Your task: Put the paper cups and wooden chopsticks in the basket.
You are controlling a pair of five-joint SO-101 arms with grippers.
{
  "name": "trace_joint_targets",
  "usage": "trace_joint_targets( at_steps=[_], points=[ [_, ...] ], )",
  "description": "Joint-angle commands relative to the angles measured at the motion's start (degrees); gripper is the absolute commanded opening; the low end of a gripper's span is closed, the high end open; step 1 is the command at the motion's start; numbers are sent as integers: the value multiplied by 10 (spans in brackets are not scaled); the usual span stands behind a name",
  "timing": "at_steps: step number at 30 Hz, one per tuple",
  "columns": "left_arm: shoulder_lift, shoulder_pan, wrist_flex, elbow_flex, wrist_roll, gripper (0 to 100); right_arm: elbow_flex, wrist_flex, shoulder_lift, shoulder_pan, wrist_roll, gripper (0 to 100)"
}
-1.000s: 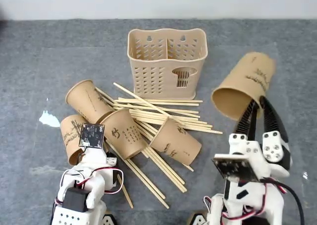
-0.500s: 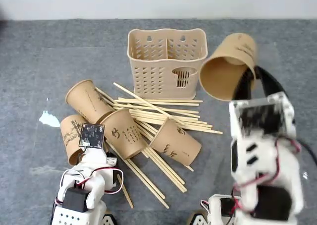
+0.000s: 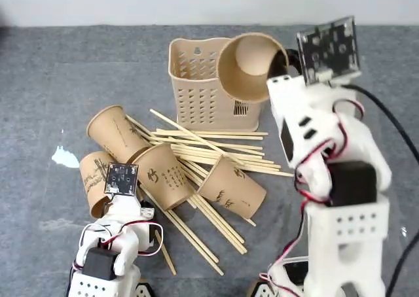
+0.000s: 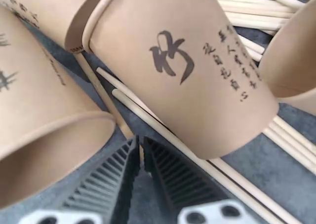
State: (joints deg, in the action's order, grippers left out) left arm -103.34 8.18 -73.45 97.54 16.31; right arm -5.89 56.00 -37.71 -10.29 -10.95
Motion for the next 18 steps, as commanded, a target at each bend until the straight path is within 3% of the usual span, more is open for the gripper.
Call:
trace_joint_targets(
  at_steps=[1,18],
  points=[
    [-10,-3,12,-11,0,14,56,-2,44,-12,21,9],
    [-10,-3,12,-11,0,14,109,14,196,-12,25,12]
  ],
)
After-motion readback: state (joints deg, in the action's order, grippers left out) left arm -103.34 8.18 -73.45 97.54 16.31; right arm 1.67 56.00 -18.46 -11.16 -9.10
